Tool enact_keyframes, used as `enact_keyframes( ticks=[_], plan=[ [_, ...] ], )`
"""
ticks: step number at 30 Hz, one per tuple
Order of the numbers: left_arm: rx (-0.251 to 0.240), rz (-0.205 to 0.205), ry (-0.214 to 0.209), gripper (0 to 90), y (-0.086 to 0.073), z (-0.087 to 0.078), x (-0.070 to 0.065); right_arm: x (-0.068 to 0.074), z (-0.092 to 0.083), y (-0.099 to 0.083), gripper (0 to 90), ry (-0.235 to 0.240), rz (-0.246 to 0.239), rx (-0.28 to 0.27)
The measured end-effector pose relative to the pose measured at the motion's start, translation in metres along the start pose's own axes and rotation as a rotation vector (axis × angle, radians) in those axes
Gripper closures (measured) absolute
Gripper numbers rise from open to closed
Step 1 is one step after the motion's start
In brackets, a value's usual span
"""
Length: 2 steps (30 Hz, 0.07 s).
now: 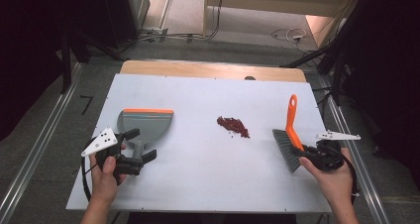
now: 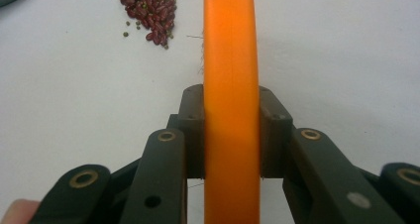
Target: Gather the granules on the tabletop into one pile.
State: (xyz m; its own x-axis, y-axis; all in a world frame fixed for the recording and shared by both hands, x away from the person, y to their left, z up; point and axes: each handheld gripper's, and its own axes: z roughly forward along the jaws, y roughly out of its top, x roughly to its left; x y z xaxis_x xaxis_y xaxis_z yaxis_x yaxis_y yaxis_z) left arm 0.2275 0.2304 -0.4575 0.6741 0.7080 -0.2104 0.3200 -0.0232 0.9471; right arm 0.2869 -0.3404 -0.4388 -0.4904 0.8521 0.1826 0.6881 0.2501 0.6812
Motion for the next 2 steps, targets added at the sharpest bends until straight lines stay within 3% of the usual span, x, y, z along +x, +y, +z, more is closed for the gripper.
enact_keyframes(
  ticks=[2],
  plan=[
    [-0.005, -0.004, 0.002, 0.2, 0.0005, -0.0006, 0.0001, -0.0006, 0.0, -0.0002, 68.6, 0.004, -0.001, 0.001]
  ],
)
